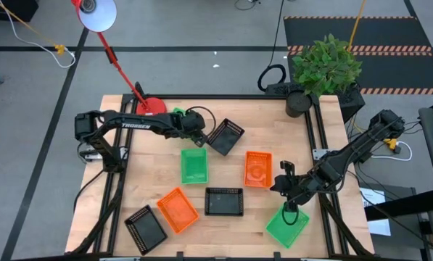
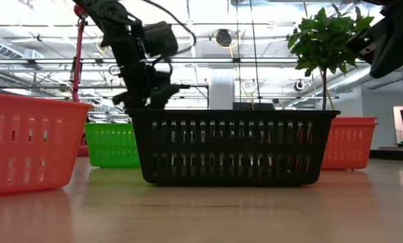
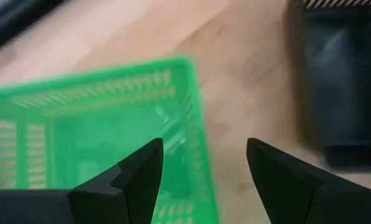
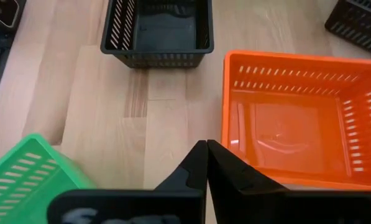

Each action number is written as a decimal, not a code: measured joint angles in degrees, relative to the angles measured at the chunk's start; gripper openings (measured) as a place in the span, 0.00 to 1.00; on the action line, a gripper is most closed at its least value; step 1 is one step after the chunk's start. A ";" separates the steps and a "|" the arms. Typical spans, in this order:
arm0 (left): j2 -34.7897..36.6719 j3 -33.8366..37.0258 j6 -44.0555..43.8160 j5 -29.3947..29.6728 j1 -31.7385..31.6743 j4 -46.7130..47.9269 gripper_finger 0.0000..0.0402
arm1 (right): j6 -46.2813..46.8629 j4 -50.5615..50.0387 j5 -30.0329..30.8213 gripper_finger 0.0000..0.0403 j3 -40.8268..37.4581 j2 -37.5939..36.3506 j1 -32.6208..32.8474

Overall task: Stack baskets by color
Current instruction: Stack the top green bin on top of the middle green bin

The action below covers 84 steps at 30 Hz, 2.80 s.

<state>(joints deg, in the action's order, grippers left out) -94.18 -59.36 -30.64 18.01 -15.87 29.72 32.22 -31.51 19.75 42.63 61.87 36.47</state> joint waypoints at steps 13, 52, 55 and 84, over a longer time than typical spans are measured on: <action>-2.57 0.05 3.16 -0.99 -0.95 -0.31 0.51 | -0.16 -0.02 -0.04 0.00 0.00 -0.02 0.00; -2.50 -19.92 14.11 4.99 11.17 31.93 0.01 | -0.12 0.00 2.19 0.00 0.00 -0.02 0.02; -2.50 -23.68 13.69 7.67 14.71 36.36 0.01 | -0.10 0.00 2.74 0.00 0.00 -0.02 0.03; -2.91 -36.95 6.30 25.27 51.75 44.23 0.00 | 1.57 2.62 5.97 0.00 -0.04 0.17 0.04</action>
<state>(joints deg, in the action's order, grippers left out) -97.09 -96.31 -24.34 43.29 35.88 73.95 33.79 -28.88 25.71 42.59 62.04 36.51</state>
